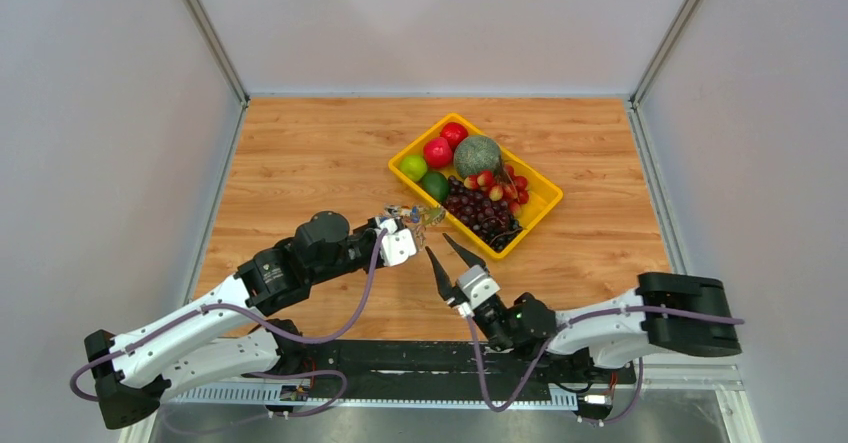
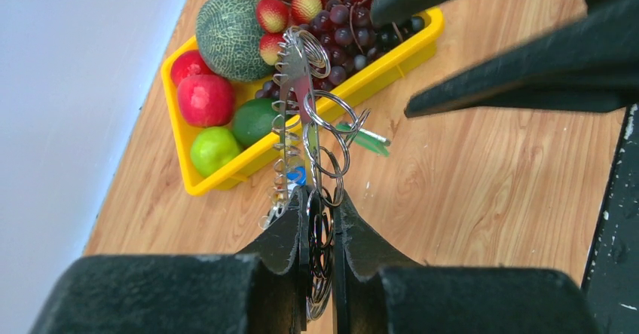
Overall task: Remove the keys from the keyring
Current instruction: Remove the key from the keyring.
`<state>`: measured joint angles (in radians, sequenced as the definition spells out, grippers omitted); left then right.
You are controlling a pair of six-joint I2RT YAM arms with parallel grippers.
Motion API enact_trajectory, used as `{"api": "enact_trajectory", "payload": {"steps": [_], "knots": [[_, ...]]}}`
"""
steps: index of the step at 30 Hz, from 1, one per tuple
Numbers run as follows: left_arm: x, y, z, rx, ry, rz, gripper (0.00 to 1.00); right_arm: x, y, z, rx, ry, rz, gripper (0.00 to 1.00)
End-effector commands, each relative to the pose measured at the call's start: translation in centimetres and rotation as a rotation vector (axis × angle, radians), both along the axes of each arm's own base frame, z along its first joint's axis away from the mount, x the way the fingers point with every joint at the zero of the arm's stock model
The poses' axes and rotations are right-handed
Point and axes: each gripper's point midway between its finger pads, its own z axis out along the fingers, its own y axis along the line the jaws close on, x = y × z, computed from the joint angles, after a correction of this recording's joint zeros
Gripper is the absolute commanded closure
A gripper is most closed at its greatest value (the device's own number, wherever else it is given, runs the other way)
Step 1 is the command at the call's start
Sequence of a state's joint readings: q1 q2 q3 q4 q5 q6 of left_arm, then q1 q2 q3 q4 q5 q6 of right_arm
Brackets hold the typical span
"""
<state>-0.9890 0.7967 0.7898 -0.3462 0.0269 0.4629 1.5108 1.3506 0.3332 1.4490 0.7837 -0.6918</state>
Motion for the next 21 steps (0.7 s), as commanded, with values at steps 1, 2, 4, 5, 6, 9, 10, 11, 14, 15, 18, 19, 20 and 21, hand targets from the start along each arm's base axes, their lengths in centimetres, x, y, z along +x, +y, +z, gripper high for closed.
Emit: {"api": "enact_trajectory", "payload": {"steps": [1, 2, 4, 5, 6, 9, 10, 11, 14, 15, 18, 19, 20, 21], "knots": [[-0.5, -0.9, 2.6, -0.09, -0.062, -0.055, 1.0, -1.1, 0.9, 2.6, 0.082, 0.085, 0.187, 0.55], [-0.5, -1.0, 2.6, -0.092, -0.063, -0.059, 1.0, -0.7, 0.9, 2.6, 0.078, 0.144, 0.206, 0.55], [-0.7, -1.1, 2.5, -0.089, -0.065, -0.075, 1.0, -0.5, -0.1, 4.4, 0.108, 0.184, 0.262, 0.55], [-0.9, -1.1, 2.6, -0.092, -0.072, -0.09, 1.0, -0.5, -0.7, 4.8, 0.105, 0.185, 0.277, 0.55], [-1.0, -1.2, 2.5, -0.091, -0.074, -0.097, 1.0, -0.5, -1.3, 5.1, 0.093, 0.181, 0.294, 0.52], [-1.6, -1.4, 2.5, -0.091, -0.097, -0.147, 1.0, -1.0, -2.0, 5.2, -0.037, 0.164, 0.365, 0.42], [-1.8, -1.4, 2.5, -0.09, -0.102, -0.157, 1.0, -1.1, -2.2, 4.7, -0.108, 0.153, 0.376, 0.38], [-2.1, -1.5, 2.6, -0.093, -0.115, -0.179, 1.0, -1.1, -2.4, 4.1, -0.177, 0.139, 0.38, 0.36], [-2.8, -1.4, 3.0, -0.102, -0.149, -0.225, 1.0, -1.7, -2.2, 3.8, -0.288, 0.074, 0.42, 0.35], [-3.1, -1.5, 3.2, -0.103, -0.168, -0.25, 1.0, -2.1, -1.7, 3.6, -0.329, 0.036, 0.45, 0.35], [-3.8, -1.0, 3.9, -0.109, -0.242, -0.292, 1.0, -1.5, -1.4, 3.3, -0.394, 0.003, 0.43, 0.35], [-3.9, -0.9, 4.0, -0.11, -0.258, -0.302, 1.0, -1.5, -1.3, 3.3, -0.415, -0.002, 0.431, 0.34], [-4.1, -0.6, 4.3, -0.107, -0.29, -0.312, 1.0, -1.6, -1.2, 3.2, -0.435, -0.011, 0.443, 0.33], [-4.3, -0.5, 4.3, -0.104, -0.303, -0.322, 1.0, -1.8, -1.0, 3.0, -0.458, -0.026, 0.457, 0.32]]}}
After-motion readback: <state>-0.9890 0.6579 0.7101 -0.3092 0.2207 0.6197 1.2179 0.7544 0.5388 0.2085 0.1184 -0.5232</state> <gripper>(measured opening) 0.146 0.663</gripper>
